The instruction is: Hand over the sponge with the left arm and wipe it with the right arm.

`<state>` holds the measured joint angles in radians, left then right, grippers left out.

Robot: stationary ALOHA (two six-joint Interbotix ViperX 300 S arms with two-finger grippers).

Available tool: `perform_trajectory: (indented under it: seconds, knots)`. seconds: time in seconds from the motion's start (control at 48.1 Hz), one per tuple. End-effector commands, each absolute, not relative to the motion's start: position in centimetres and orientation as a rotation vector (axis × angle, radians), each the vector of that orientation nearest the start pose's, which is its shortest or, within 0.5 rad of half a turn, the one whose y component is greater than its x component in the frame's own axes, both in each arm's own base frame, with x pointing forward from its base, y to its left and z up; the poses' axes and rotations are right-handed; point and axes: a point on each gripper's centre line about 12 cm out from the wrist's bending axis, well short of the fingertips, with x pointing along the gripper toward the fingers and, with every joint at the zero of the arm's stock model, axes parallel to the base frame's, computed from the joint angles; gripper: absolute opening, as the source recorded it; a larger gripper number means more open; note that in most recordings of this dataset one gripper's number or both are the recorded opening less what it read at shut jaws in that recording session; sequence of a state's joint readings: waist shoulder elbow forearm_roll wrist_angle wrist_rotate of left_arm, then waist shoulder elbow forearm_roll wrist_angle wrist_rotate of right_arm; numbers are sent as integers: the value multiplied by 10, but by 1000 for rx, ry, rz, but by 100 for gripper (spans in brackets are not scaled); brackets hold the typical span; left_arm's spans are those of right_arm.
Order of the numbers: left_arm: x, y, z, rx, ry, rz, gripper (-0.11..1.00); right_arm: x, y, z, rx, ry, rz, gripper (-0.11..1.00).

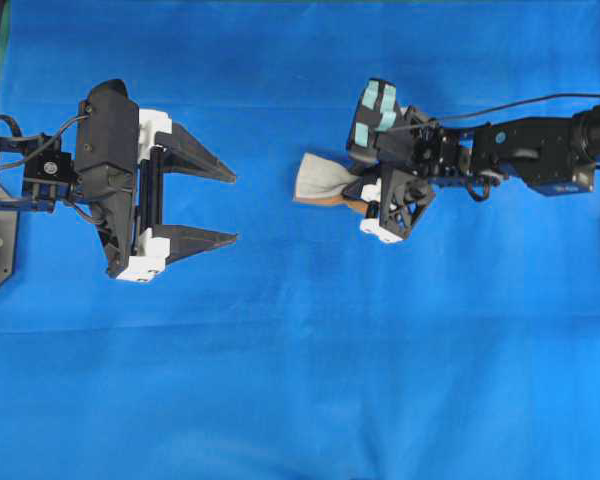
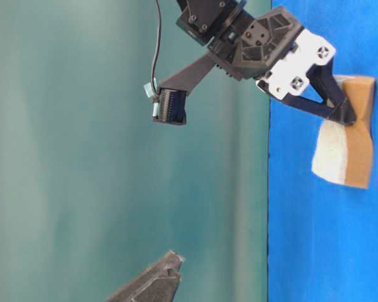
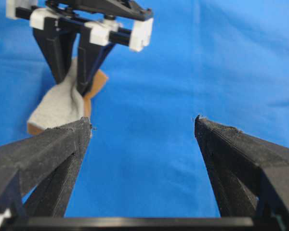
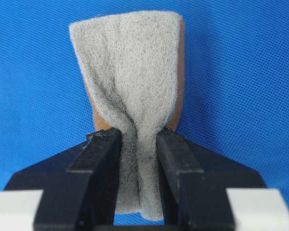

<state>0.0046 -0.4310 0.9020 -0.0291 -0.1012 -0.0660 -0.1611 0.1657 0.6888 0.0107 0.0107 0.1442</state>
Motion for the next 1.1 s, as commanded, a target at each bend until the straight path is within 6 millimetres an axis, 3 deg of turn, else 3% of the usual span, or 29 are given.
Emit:
perform_trajectory:
  seconds: [0.0,0.208,0.416,0.666,1.082]
  knots:
    - [309,1,256,-92,334,22,85,382,-34,106,209,831,-160,28]
    - [310,1,257,-93,331,22,85,387,23,107,216,836,-51,28]
    - [310,1,257,-93,332,22,85,387,39,108,231,839,-25,28]
    - [309,1,256,-96,334,22,85,386,20,107,234,852,-65,28]
    - [309,2,256,-94,337,24,85,381,-51,109,224,843,-201,27]
